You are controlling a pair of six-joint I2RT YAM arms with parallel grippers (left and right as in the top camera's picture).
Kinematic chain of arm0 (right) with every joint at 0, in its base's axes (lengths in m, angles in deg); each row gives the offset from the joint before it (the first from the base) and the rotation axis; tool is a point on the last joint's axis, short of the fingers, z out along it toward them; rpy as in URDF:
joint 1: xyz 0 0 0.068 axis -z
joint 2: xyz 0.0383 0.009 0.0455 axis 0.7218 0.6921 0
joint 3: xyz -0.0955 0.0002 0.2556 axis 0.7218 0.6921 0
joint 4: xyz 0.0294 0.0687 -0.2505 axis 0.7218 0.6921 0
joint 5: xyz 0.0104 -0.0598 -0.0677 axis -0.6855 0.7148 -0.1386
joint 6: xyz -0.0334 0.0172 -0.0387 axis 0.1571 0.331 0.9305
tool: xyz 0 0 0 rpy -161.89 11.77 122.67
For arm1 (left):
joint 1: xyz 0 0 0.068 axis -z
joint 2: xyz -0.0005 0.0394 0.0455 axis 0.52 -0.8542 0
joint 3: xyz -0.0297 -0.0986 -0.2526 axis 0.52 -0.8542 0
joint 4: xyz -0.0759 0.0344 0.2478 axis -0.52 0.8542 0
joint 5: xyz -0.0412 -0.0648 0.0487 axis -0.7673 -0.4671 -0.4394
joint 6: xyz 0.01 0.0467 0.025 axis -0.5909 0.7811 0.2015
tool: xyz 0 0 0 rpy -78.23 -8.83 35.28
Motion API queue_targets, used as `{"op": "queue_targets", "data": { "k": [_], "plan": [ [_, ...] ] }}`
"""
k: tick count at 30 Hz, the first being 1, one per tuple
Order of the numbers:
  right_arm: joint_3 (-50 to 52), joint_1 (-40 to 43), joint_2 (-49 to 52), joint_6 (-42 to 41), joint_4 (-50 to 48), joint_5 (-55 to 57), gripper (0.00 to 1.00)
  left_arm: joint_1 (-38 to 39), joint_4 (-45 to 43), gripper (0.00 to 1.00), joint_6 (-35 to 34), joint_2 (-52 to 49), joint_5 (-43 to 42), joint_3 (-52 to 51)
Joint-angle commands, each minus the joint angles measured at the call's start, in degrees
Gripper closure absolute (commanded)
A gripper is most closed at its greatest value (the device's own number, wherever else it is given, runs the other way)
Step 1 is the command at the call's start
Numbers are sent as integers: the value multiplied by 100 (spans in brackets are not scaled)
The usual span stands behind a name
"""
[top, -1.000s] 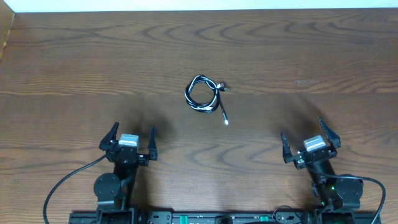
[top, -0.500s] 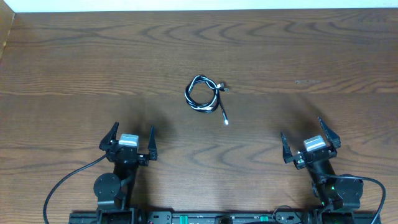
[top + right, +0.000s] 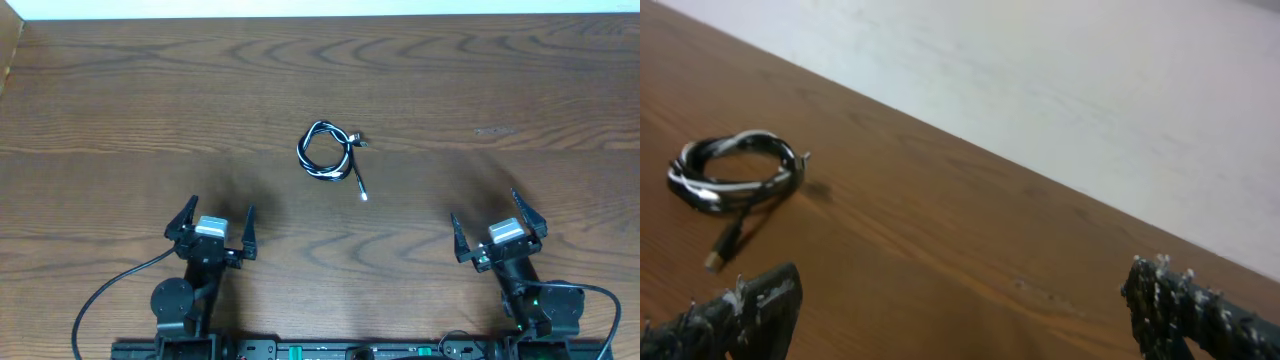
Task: Untangle cables
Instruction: 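Raise both arms and move grippers toward the cable coil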
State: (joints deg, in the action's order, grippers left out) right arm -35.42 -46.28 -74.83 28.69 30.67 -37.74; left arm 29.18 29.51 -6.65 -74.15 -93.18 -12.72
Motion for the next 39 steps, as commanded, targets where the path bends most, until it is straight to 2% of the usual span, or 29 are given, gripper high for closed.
{"op": "queue_targets", "data": {
  "k": [1,6,13,15,16,20,25,27,32,34,36,39],
  "plan": [
    [-76,-33,-26,-466,52,-164,1,-13,393,2,-129,-245,-531,87],
    [-492,-33,-13,-533,671,-365,1,-13,387,3,-575,-907,-560,654],
    [-1545,-33,560,-509,1840,-498,1,-13,411,2,-601,-2264,-909,1829],
    [-2103,-35,1058,-498,2164,-922,1,-13,787,2,-798,-2793,-940,2391],
    [-2221,-33,1178,-498,2240,-999,1,-13,1134,3,-837,-3077,-940,2754],
    [-3558,-35,2736,-339,2846,-1480,1,-13,2752,2,-833,-4358,-990,4656],
    [-4966,-35,4387,-264,3327,-2120,1,31,3718,2,-1113,-5392,-1047,6242],
    [-5880,-37,5307,-264,3755,-2463,1,188,4052,2,-1108,-5936,-1051,6990],
    [-7370,-35,6837,-269,4597,-2485,1,289,4142,2,-1156,-6430,-1088,7342],
    [-7495,-35,7187,-420,4492,-2559,1,289,4098,2,-1246,-6564,-1244,7300],
    [-7488,-35,7449,-1060,4572,-2889,1,291,3965,2,-1259,-6776,-1799,7296],
    [-7484,-35,7775,-1486,4522,-2994,1,291,3812,2,-1257,-7213,-2343,7296]
  ]
}}
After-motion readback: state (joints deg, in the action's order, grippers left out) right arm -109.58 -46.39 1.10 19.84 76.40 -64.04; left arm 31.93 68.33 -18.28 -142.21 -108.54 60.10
